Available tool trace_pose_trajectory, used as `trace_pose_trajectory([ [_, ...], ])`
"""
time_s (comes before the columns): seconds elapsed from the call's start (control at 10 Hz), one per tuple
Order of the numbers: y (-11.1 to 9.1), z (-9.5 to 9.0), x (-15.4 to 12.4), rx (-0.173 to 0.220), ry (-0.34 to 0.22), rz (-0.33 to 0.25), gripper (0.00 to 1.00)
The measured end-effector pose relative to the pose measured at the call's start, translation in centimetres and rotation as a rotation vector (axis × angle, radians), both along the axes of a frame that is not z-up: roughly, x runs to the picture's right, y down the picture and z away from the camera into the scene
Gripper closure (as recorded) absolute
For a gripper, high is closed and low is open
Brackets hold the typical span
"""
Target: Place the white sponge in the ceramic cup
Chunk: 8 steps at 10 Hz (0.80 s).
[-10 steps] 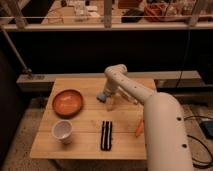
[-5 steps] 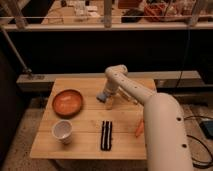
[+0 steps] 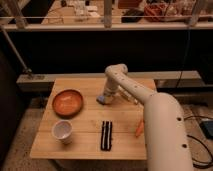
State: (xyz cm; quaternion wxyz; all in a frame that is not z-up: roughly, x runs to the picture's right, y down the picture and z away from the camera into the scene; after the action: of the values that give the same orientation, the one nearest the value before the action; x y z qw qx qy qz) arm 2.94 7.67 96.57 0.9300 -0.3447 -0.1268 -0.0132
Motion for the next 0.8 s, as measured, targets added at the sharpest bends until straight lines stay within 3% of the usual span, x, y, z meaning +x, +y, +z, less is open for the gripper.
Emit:
trace_pose_trajectory([
  [0.2, 0.16, -0.19, 0.02, -0.005, -0.001, -0.005, 0.98],
  [0.8, 0.12, -0.27, 0.11, -0.006, 0.000, -0.004, 0.99],
])
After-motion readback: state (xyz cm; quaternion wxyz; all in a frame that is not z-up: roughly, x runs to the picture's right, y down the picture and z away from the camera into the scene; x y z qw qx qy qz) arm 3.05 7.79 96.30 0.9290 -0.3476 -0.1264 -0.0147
